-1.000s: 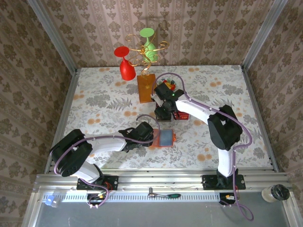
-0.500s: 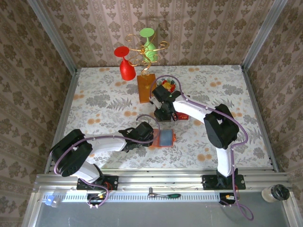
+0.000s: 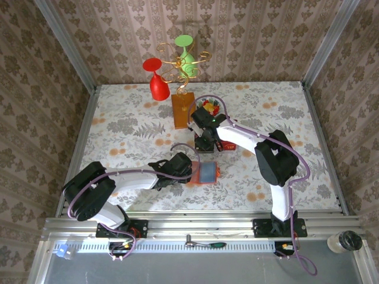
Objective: Put the credit cards into the card holder
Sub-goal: Pick up the credit card from the storage box.
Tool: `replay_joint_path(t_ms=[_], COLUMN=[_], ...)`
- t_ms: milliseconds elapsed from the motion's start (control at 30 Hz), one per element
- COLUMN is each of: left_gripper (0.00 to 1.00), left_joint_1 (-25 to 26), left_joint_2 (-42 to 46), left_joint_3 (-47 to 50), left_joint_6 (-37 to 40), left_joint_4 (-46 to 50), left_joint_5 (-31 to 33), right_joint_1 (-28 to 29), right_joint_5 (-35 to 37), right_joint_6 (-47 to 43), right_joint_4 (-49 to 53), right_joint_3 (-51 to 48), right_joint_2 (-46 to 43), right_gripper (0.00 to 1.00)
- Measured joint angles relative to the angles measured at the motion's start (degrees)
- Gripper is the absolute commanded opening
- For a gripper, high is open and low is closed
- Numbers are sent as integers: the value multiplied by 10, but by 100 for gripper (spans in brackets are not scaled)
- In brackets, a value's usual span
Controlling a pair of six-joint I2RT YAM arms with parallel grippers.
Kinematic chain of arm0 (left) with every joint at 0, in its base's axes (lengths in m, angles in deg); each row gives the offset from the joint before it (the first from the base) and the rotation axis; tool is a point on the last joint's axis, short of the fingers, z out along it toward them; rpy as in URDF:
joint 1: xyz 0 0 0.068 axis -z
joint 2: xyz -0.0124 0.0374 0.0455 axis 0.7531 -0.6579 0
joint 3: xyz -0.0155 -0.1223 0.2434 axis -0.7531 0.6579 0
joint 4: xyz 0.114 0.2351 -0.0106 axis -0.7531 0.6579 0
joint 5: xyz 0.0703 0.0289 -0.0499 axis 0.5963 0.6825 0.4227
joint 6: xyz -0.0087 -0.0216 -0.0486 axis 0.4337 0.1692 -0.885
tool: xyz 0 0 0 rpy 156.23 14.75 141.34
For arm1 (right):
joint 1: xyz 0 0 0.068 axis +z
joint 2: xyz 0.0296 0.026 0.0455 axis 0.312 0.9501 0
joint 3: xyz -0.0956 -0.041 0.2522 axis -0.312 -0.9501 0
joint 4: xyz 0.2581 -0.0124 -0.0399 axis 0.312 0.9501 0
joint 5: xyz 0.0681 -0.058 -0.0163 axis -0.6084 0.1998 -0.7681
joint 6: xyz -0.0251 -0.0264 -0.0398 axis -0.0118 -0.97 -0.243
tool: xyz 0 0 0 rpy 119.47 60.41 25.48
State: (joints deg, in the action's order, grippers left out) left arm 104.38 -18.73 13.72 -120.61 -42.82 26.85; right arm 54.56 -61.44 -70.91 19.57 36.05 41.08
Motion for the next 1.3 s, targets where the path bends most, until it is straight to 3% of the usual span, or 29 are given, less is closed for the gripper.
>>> replay_joint_path(t_ms=[367, 700, 967, 1300], left_gripper=[64, 64, 64, 64], left_joint_1=[0, 0, 0, 0], left_joint_2=[0, 0, 0, 0], left_joint_3=[0, 0, 0, 0], left_joint_6=[0, 0, 0, 0], left_joint_4=[0, -1, -3, -4], left_joint_5=[0, 0, 0, 0], right_joint_1=[0, 0, 0, 0], right_joint_5=[9, 5, -9, -9], right_joint_6=[-8, -4, -2, 1], right_joint_4=[3, 13, 20, 22], right_joint_3=[-11, -22, -26, -36], right_joint_2=[-10, -29, -38, -36], right_gripper=[0, 0, 18, 17])
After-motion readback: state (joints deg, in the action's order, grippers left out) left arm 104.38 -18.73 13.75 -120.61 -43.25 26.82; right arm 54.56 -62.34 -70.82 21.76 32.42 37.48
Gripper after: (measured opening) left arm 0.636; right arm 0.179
